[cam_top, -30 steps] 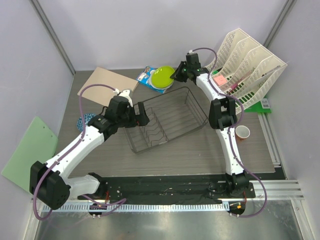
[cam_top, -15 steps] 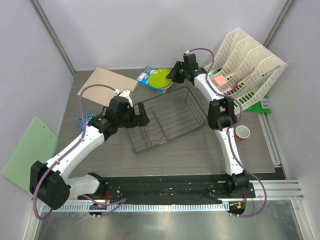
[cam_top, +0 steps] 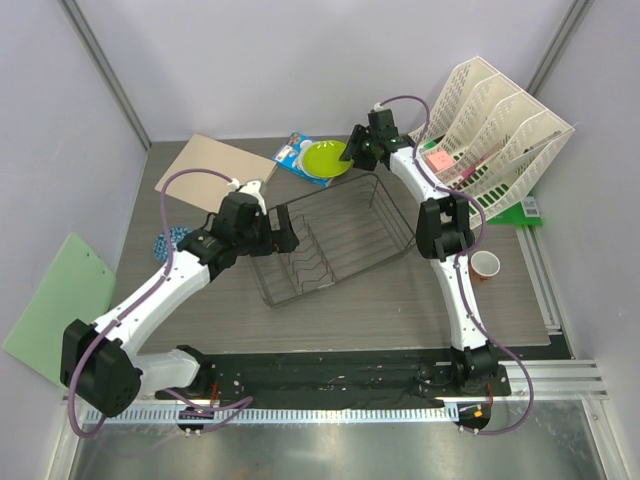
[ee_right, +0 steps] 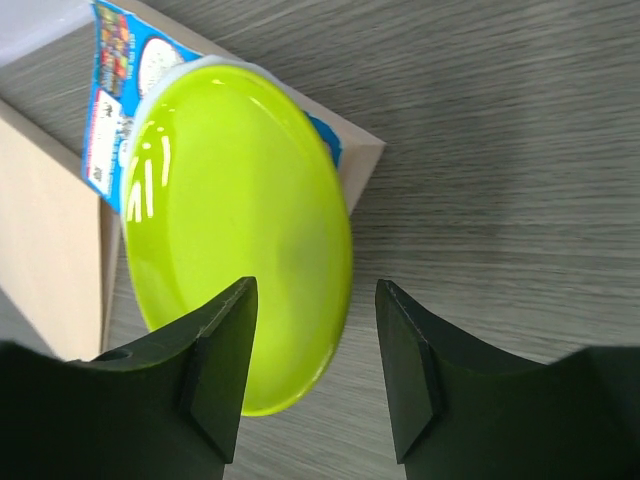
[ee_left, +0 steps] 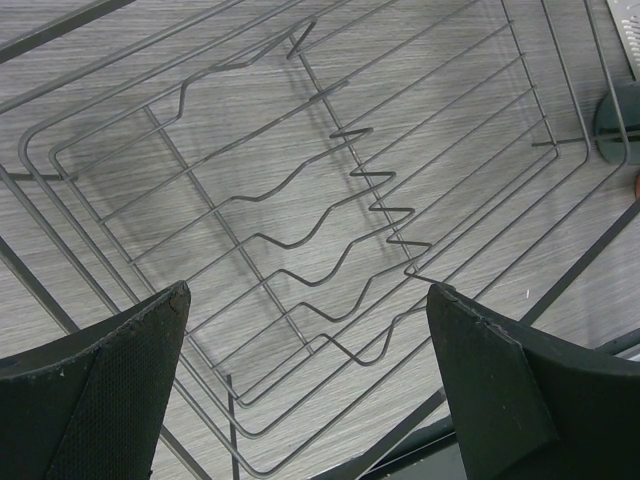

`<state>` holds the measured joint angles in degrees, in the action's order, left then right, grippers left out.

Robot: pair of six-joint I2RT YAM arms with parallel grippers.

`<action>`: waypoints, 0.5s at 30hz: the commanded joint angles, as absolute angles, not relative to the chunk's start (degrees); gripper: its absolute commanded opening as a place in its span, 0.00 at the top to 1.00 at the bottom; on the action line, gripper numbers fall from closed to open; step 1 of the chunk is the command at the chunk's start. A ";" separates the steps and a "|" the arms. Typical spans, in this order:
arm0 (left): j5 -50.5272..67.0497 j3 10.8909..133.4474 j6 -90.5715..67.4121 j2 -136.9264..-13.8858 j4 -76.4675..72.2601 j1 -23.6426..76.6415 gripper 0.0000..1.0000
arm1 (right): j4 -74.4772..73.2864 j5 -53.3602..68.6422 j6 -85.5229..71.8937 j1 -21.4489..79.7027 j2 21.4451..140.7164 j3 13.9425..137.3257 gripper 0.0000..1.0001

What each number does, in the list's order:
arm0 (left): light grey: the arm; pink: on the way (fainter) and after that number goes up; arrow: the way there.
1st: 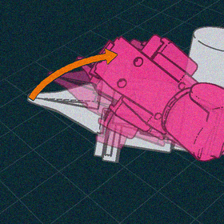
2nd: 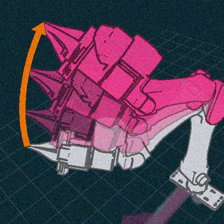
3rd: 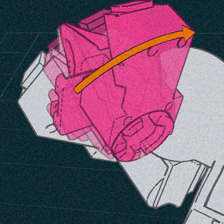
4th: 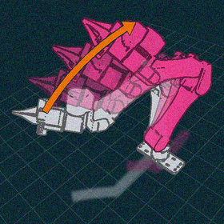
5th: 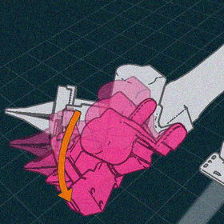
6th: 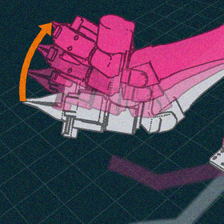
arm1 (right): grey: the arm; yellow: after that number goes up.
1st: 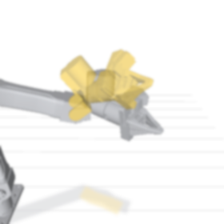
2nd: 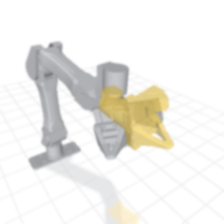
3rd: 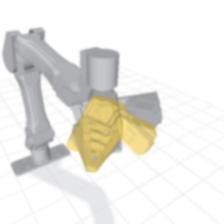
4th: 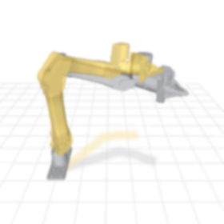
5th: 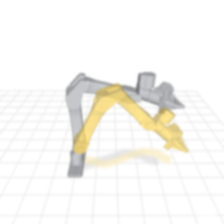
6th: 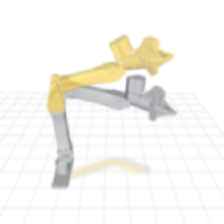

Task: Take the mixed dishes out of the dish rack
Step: Place the plate at the center of the board.

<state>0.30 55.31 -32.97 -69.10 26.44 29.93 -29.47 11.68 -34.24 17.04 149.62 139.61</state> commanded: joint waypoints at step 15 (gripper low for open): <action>0.44 55.37 -32.43 -68.29 25.22 29.80 0.00 | -24.70 1.76 -30.23 16.44 133.61 130.70 0.42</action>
